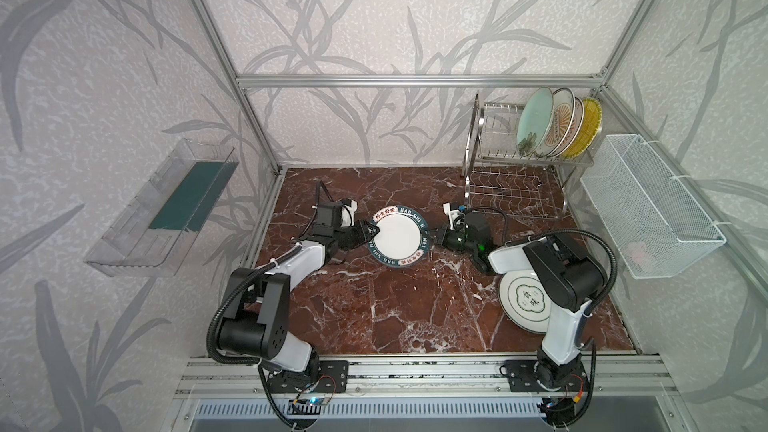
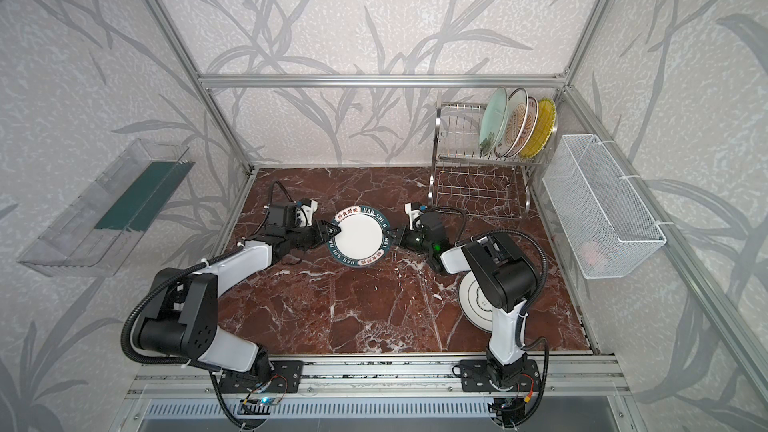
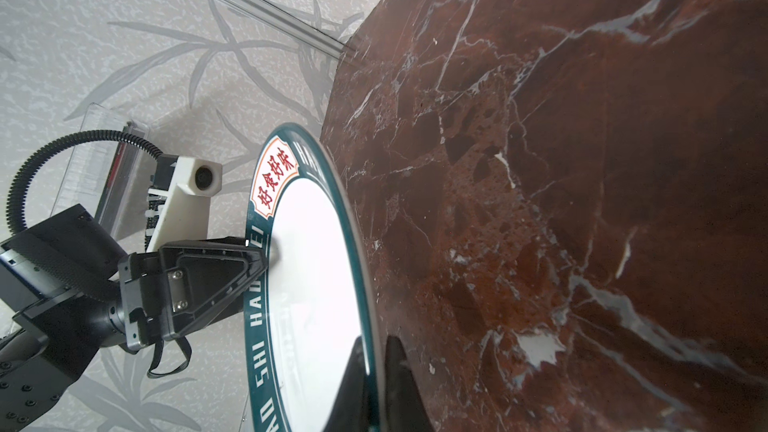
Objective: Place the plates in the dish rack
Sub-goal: 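Close the right gripper on the rim and tilt the plate up with both grippers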
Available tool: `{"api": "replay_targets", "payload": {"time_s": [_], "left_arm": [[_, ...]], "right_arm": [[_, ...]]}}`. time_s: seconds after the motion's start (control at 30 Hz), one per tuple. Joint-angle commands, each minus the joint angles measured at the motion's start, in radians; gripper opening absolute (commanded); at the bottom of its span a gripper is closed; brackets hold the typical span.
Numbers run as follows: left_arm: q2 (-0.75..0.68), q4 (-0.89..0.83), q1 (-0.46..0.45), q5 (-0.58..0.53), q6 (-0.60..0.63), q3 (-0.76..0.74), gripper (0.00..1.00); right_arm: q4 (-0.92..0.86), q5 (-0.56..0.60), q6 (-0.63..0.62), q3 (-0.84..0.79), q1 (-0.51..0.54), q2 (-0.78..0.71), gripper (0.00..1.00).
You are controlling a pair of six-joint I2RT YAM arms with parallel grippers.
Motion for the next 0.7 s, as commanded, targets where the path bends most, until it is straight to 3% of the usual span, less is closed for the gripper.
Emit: {"api": "replay_targets", "payload": {"time_s": [0.0,0.67], "left_arm": [[0.013,0.050,-0.007,0.027,-0.017,-0.003,0.38],[0.003,0.073,-0.015,0.054,-0.020,-0.005,0.20]], "right_arm": [[0.094,-0.029,0.011,0.012,-0.004,-0.022,0.00],[0.081,-0.021,0.004,0.005,-0.005,-0.039,0.00]]}}
